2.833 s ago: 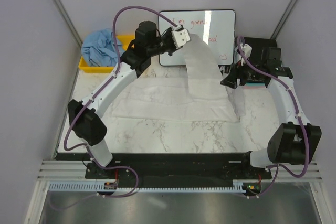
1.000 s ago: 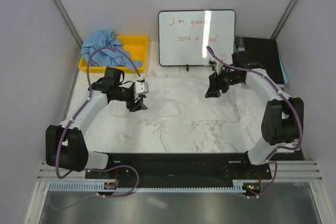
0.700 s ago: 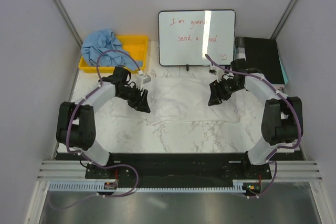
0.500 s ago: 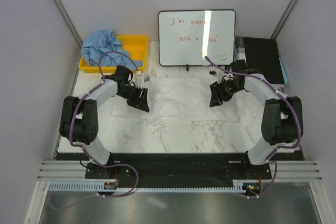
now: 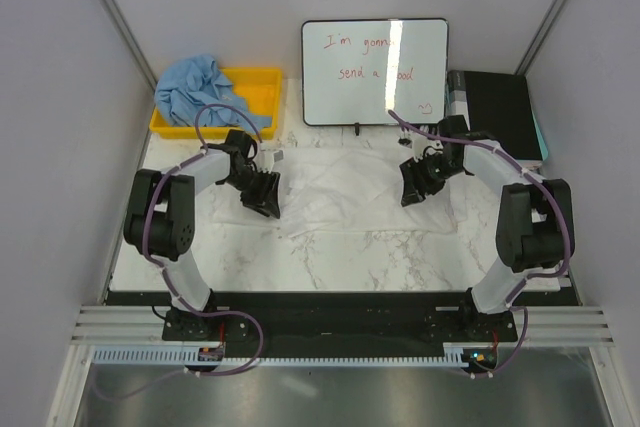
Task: Fold and stack the long sleeve shirts
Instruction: Fold the shirt
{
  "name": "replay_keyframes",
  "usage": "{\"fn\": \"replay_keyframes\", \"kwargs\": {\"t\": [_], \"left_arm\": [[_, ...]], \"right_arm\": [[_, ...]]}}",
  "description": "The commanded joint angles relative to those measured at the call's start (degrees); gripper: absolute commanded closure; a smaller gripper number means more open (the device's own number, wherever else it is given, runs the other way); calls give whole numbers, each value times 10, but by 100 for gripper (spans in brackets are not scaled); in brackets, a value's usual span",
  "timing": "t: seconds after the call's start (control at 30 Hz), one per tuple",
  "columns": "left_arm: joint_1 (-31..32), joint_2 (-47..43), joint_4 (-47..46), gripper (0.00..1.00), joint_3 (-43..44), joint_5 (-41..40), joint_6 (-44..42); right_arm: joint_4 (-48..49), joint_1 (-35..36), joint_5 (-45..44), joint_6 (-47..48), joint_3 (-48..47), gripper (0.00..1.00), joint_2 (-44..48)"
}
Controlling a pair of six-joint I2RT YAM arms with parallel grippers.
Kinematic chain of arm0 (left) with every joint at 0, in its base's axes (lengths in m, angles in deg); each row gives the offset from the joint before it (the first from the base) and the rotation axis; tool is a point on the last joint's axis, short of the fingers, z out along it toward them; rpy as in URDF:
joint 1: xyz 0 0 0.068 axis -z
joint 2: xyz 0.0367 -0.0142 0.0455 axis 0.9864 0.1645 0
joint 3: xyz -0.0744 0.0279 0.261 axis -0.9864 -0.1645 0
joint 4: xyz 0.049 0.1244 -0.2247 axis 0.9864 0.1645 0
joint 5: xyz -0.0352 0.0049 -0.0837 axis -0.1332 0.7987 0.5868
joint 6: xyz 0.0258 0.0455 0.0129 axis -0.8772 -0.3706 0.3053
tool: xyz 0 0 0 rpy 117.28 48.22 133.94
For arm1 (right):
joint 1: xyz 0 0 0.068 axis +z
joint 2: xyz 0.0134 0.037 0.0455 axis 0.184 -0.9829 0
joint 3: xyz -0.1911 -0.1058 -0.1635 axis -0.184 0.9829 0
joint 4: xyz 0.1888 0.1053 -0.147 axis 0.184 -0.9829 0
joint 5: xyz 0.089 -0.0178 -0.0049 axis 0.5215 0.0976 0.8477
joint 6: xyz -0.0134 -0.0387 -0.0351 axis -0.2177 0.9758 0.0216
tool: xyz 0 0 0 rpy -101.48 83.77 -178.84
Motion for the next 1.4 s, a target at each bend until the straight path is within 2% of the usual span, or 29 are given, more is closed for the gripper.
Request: {"fn": "replay_keyframes", "kwargs": {"t": [0.0,0.23,0.33,0.37,0.47,0.7,0.93,1.17,1.37], "left_arm": [[2,2,-21,55,20,15,17],[4,15,-28,66,26,37,28],[4,15,-28,76,26,40,29],[4,14,-25,83,26,33,25],[3,11,1,98,33,4,3],[-2,-13,30,98,28,-9,-31],[-10,-29,66,98,53,-94,-107],[-25,-7,95,98,127,-168,-190],[-25,40,95,98,204,-209,-237]], "right_arm": [[2,-1,-12,3,6,38,-14],[6,-2,-19,0,5,39,-23],[8,-3,-26,3,5,38,-28],[8,-6,-27,3,4,38,-29],[7,-11,-30,4,2,39,-36],[6,-19,-48,13,2,38,-37],[6,-27,-68,17,3,39,-34],[3,-31,-66,24,3,40,-34],[-31,-31,-20,55,-4,47,-9]]}}
